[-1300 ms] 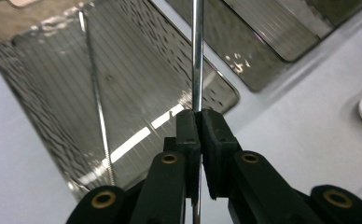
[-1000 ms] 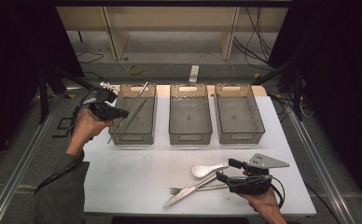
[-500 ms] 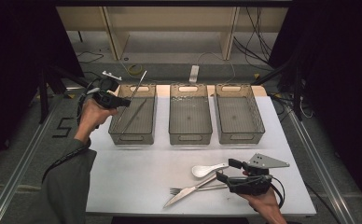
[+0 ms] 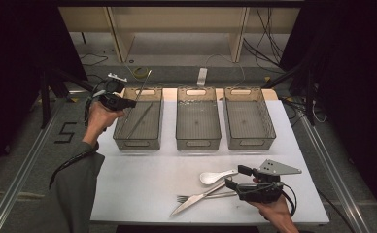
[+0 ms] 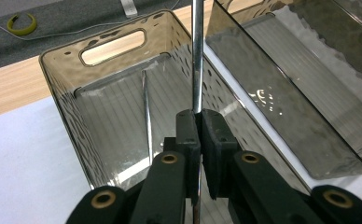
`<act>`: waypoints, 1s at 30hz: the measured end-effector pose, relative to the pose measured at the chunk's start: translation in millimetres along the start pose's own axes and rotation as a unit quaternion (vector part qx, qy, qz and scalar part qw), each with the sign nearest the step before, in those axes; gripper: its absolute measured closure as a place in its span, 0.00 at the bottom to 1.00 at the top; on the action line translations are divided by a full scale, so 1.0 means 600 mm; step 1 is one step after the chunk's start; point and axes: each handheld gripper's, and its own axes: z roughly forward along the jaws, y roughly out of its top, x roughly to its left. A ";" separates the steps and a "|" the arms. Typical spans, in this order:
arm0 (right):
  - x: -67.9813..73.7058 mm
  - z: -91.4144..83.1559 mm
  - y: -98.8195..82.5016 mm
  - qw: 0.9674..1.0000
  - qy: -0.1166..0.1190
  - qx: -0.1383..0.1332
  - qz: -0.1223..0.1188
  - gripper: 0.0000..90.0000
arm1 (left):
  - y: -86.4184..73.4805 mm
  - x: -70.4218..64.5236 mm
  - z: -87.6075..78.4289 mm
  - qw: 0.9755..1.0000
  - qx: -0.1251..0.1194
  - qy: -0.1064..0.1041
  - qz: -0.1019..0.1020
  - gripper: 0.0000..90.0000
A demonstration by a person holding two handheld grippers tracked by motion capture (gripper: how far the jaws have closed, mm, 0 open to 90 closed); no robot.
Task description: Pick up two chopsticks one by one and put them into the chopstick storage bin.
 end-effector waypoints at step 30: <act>0.000 0.000 0.000 1.000 0.000 0.000 0.000 0.30 | -0.043 -0.001 0.057 1.000 0.025 0.011 -0.006 0.95</act>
